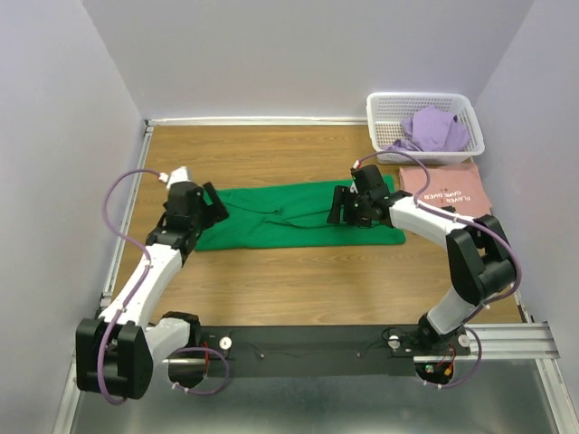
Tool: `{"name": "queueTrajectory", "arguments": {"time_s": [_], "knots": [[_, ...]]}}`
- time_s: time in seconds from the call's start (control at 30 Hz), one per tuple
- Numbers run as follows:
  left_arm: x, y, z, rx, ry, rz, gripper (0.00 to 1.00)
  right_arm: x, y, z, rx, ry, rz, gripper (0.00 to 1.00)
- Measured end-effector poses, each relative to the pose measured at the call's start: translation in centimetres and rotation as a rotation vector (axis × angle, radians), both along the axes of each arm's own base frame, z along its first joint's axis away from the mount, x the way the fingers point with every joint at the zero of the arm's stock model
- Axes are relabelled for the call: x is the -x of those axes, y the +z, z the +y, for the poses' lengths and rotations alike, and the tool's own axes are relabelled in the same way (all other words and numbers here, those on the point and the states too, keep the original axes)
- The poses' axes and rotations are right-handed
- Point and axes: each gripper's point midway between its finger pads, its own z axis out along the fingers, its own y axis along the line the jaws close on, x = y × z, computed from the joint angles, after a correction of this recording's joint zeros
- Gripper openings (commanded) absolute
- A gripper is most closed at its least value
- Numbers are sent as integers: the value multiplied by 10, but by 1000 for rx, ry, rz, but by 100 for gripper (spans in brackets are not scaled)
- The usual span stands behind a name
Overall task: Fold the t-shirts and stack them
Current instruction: Fold the tshirt
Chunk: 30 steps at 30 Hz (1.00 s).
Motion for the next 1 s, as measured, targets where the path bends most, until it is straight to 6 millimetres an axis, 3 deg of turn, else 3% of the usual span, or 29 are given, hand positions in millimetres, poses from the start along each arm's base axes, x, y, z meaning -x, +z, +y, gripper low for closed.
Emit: {"name": "queueTrajectory", "arguments": {"time_s": [0.1,0.2,0.33,0.5,1.0], "knots": [[-1,-11,-39,14,-113,35,93,2,-9,2,1,-12,28,77],[0,-24,-52,14,-149,76,93,3,-17,1,5,-27,55,77],[1,-35,-51,8,-148,112,93,3,-24,0,16,-43,69,77],[0,-35,-53,8,-150,107,93,-3,-26,0,26,-60,70,77],[-1,-34,-52,6,-147,103,93,-60,-16,-12,163,-154,-55,78]]}}
